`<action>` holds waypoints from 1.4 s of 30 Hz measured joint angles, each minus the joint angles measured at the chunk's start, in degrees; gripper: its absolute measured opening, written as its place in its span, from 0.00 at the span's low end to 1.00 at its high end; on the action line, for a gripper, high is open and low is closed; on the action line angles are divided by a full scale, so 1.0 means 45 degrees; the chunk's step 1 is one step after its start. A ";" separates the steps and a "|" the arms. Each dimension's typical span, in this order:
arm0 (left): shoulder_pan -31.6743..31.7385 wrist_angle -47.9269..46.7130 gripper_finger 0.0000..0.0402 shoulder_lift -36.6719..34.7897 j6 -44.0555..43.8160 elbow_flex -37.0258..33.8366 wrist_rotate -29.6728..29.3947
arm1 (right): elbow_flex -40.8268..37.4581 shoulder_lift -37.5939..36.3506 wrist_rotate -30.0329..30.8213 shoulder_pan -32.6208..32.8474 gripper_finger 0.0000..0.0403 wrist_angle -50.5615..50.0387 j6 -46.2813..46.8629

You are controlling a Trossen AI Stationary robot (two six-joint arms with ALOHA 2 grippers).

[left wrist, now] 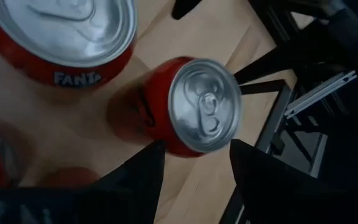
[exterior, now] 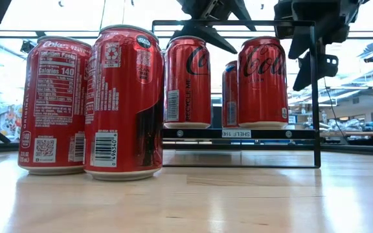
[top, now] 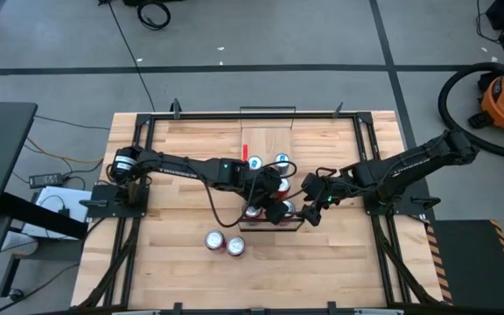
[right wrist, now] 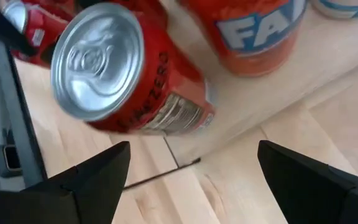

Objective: Place canned beverage on shelf
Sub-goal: Adjust the red black soda can on the shelf

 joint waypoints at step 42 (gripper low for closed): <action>-0.0106 0.0340 0.48 0.0092 0.0471 -0.0010 0.0084 | 0.0005 -0.0015 0.0884 -0.0442 0.90 -0.0061 -0.0233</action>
